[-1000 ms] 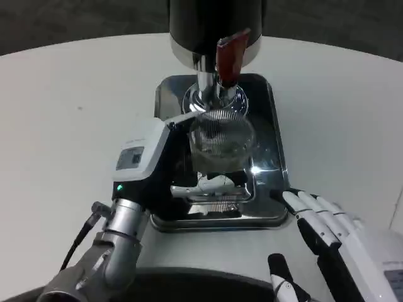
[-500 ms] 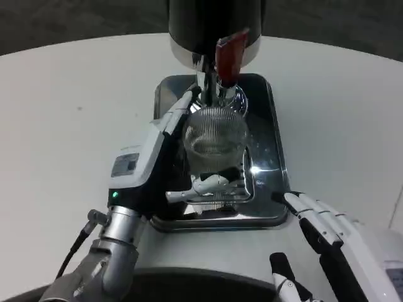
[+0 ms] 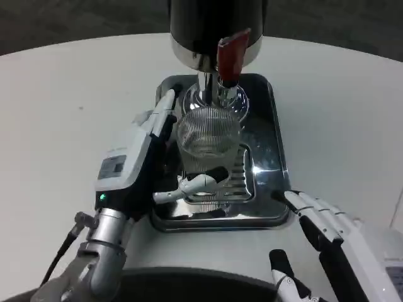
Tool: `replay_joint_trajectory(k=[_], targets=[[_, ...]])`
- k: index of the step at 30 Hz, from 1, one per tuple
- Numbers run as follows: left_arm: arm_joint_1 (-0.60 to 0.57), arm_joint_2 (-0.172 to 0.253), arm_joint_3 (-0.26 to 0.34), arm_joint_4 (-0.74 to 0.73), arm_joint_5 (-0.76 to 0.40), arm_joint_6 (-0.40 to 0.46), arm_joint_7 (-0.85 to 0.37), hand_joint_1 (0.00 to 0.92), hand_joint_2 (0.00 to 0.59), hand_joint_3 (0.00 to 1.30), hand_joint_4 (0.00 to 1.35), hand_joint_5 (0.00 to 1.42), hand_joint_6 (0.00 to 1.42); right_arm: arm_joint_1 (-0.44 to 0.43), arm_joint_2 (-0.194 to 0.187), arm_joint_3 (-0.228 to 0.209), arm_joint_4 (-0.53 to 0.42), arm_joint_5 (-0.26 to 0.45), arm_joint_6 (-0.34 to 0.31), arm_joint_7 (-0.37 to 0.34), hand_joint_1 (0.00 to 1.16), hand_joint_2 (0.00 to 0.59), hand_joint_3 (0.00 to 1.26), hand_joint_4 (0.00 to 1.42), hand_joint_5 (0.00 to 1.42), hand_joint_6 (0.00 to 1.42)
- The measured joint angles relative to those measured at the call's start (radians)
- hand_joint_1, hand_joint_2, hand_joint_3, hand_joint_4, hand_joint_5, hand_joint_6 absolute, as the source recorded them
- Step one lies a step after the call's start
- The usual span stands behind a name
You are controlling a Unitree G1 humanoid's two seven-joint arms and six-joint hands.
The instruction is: Grasp the cup under the faucet to collect the drink, then remove the cup.
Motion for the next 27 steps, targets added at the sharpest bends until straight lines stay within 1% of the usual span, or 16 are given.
replay_joint_trajectory(k=[3, 6, 9, 11, 14, 16, 20, 22, 23, 25, 27], targets=[[-0.004, 0.000, 0.001, -0.002, -0.013, 0.003, -0.044, 0.139, 0.000, 0.00, 0.00, 0.10, 0.00, 0.003, 0.007, 0.003, 0.000, 0.000, 0.001, 0.004, 0.32, 0.524, 0.17, 0.14, 0.17, 0.23], [-0.006, 0.000, 0.005, -0.022, -0.028, 0.002, -0.065, 0.107, 0.000, 0.00, 0.00, 0.06, 0.00, 0.013, 0.012, 0.006, 0.000, -0.002, 0.001, 0.007, 0.32, 0.524, 0.17, 0.14, 0.17, 0.23], [0.003, 0.008, 0.015, -0.071, -0.044, -0.008, -0.099, 0.045, 0.000, 0.00, 0.00, 0.05, 0.00, 0.018, 0.016, 0.008, -0.002, -0.004, 0.001, 0.007, 0.32, 0.524, 0.18, 0.15, 0.17, 0.23], [0.039, 0.017, 0.045, -0.140, -0.074, -0.027, -0.116, 0.005, 0.000, 0.00, 0.00, 0.05, 0.00, 0.022, 0.018, 0.011, -0.003, -0.004, 0.001, 0.007, 0.32, 0.524, 0.18, 0.15, 0.18, 0.23], [0.127, 0.040, 0.104, -0.288, -0.145, -0.042, -0.159, 0.000, 0.000, 0.00, 0.00, 0.05, 0.00, 0.023, 0.019, 0.013, -0.006, -0.005, 0.001, 0.007, 0.32, 0.524, 0.19, 0.15, 0.18, 0.24], [0.200, 0.058, 0.159, -0.412, -0.201, -0.050, -0.198, 0.000, 0.000, 0.00, 0.00, 0.04, 0.00, 0.024, 0.019, 0.012, -0.008, -0.005, 0.001, 0.007, 0.32, 0.524, 0.19, 0.15, 0.18, 0.25], [0.297, 0.089, 0.255, -0.635, -0.294, -0.028, -0.290, 0.000, 0.000, 0.00, 0.00, 0.04, 0.00, 0.024, 0.019, 0.018, -0.009, -0.004, 0.001, 0.008, 0.32, 0.524, 0.19, 0.15, 0.18, 0.25], [0.325, 0.093, 0.299, -0.738, -0.330, -0.007, -0.335, 0.000, 0.006, 0.00, 0.00, 0.04, 0.00, 0.019, 0.019, 0.027, -0.009, -0.004, 0.001, 0.009, 0.32, 0.524, 0.19, 0.15, 0.19, 0.25], [0.335, 0.095, 0.316, -0.776, -0.345, 0.001, -0.352, 0.000, 0.020, 0.00, 0.00, 0.04, 0.00, 0.016, 0.019, 0.031, -0.009, -0.004, 0.001, 0.009, 0.32, 0.524, 0.19, 0.15, 0.19, 0.25], [0.343, 0.096, 0.347, -0.844, -0.393, 0.021, -0.400, 0.000, 0.076, 0.00, 0.00, 0.01, 0.00, 0.013, 0.019, 0.035, -0.009, -0.004, 0.001, 0.009, 0.32, 0.524, 0.19, 0.15, 0.19, 0.25], [0.343, 0.098, 0.370, -0.892, -0.474, 0.037, -0.475, 0.000, 0.121, 0.00, 0.00, 0.00, 0.00, 0.012, 0.019, 0.037, -0.009, -0.004, 0.001, 0.009, 0.32, 0.524, 0.19, 0.15, 0.19, 0.25]])
